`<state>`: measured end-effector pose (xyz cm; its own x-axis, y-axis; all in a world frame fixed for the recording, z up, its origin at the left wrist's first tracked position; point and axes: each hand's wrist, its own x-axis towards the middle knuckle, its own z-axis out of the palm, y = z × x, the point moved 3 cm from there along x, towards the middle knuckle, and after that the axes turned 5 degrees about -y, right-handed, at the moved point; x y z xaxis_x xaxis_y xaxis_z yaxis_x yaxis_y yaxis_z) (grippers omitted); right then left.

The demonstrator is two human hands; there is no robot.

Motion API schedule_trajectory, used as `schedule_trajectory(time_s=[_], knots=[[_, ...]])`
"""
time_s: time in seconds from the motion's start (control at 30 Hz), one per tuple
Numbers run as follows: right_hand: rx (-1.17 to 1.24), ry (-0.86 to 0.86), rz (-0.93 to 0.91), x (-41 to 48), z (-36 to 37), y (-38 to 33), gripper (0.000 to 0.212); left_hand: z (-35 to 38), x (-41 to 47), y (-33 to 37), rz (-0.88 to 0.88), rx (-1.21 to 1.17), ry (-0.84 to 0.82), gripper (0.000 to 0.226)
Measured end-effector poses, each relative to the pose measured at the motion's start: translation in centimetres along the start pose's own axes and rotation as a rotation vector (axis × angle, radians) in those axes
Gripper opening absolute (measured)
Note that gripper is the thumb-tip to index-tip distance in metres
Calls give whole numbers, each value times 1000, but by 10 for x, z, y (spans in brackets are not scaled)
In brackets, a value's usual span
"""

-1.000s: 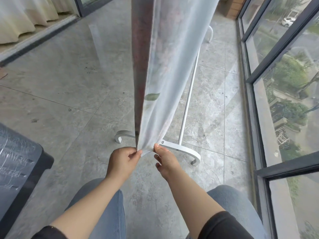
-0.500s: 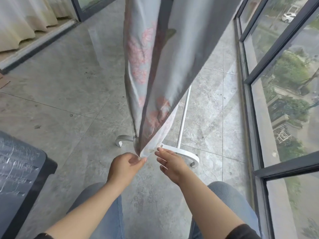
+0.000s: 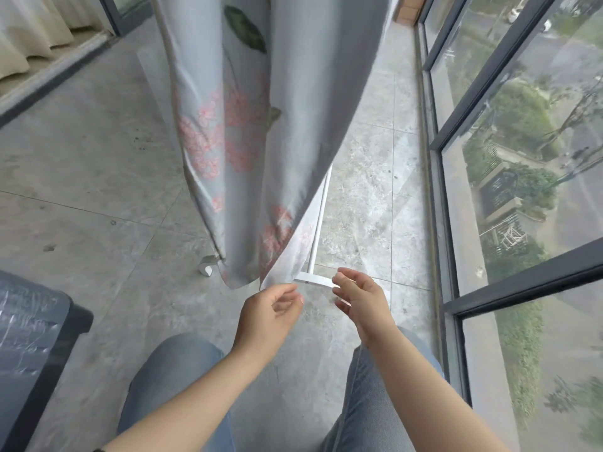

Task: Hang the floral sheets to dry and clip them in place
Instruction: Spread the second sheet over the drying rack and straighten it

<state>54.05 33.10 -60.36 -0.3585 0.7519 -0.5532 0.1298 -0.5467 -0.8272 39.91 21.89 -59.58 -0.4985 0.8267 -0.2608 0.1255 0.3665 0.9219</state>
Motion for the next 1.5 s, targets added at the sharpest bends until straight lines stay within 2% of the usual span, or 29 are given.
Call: schedule_trajectory(time_s=[0.3,0.53,0.87,1.0,1.17,1.5], knots=[[-4,87,-3,-125,-12,-159,20,-35,-42,174,-61,83,-101,20],[-33,80,34,-201,5,-231,20,-69,-91,269,-30,86,-134,14],[-118,5,113,-329,62,-336,18,-174,-180,379,-126,65,-33,13],[-244,-47,102,-359,94,-363,15,-219,-200,406,-139,63,37,18],[-352,-123,62,-367,150,-382,16,-274,-205,406,-148,68,138,15],[-423,-240,-48,-331,277,-420,16,-377,-165,419,-107,23,287,15]])
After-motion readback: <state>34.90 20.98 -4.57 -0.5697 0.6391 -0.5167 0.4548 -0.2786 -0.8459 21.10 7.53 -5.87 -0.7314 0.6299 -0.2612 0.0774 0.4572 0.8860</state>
